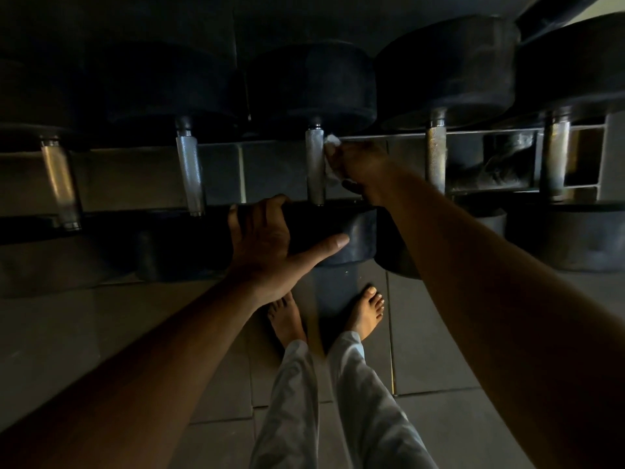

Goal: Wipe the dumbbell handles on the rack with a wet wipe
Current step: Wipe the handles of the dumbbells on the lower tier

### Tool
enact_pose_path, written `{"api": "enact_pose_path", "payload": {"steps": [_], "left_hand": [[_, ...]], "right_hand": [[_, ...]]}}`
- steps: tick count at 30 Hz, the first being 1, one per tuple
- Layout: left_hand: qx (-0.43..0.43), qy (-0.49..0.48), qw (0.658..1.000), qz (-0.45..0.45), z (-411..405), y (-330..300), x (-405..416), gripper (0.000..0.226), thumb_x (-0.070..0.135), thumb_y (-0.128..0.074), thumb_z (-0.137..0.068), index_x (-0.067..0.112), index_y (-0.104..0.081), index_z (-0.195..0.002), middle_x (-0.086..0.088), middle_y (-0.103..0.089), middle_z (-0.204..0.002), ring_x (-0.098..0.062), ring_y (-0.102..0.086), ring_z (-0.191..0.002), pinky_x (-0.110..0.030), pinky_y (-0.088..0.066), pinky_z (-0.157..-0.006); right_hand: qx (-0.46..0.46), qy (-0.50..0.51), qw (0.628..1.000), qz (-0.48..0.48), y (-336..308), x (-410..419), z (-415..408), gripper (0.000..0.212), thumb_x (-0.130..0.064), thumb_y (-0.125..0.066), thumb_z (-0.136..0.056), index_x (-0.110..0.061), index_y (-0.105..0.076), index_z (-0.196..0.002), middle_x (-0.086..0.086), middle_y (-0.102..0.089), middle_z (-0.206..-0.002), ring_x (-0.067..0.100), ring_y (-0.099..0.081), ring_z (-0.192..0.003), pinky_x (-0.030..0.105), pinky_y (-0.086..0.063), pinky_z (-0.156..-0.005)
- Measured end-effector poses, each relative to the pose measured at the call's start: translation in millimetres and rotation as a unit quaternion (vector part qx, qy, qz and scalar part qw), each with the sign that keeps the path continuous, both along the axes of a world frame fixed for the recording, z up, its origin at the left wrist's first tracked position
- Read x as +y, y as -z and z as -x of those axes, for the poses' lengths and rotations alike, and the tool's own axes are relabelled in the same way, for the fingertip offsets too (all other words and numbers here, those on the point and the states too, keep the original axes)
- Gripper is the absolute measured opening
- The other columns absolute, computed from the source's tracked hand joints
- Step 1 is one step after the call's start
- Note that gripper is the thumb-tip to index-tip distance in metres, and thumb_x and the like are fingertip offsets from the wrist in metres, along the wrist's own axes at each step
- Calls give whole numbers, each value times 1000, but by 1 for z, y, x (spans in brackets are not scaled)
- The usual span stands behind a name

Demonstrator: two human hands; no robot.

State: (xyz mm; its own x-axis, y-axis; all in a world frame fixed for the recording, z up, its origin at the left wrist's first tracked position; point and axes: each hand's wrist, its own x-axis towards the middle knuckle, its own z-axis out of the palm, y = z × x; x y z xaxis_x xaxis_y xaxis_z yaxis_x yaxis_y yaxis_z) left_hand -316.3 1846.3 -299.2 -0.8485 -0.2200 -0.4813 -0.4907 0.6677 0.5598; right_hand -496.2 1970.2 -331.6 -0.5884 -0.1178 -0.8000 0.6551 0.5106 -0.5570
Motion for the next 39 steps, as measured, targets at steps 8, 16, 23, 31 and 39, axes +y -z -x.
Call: {"api": "enact_pose_path", "payload": {"steps": [8,16,23,31,39], "left_hand": [[-5,1,1000,17,2,-8,2,105,93,-57,-69,24,-39,-147,2,-39,-151,-1,-13,-133,-55,-3,-130],[-22,7,1000,7,0,-8,1,113,105,-50,-66,26,-38,-145,1,-40,-151,-17,-20,-145,-57,-8,-129],[-11,9,1000,28,0,-5,2,110,100,-50,-69,23,-39,-147,-2,-41,-154,-22,-25,-149,-46,3,-127],[-48,22,998,31,-6,-11,-3,120,99,-47,-74,19,-27,-160,-5,-31,-166,-20,-14,-151,-48,-9,-130],[-62,104,992,48,-20,-11,-18,126,99,-34,-81,19,5,-170,-5,-5,-179,-26,4,-164,-41,1,-130]], "right_hand": [[44,-264,960,-86,3,22,-14,36,-44,-61,-101,-11,-73,-105,11,-71,-103,25,-67,-100,42,-53,-96],[270,-346,888,-138,-37,20,5,22,-46,-71,-93,-31,-79,-106,-8,-75,-100,8,-70,-95,24,-55,-81],[469,-432,733,-236,-39,-15,-2,35,-54,-41,-106,-43,-66,-129,0,-73,-111,24,-68,-100,32,-42,-74],[459,-531,655,-279,-37,-27,0,40,-49,-35,-110,-36,-62,-136,11,-70,-116,36,-67,-102,36,-40,-73],[440,-602,617,-250,-26,-25,1,29,-41,-51,-105,-32,-64,-129,5,-70,-117,31,-68,-101,33,-43,-73]]}}
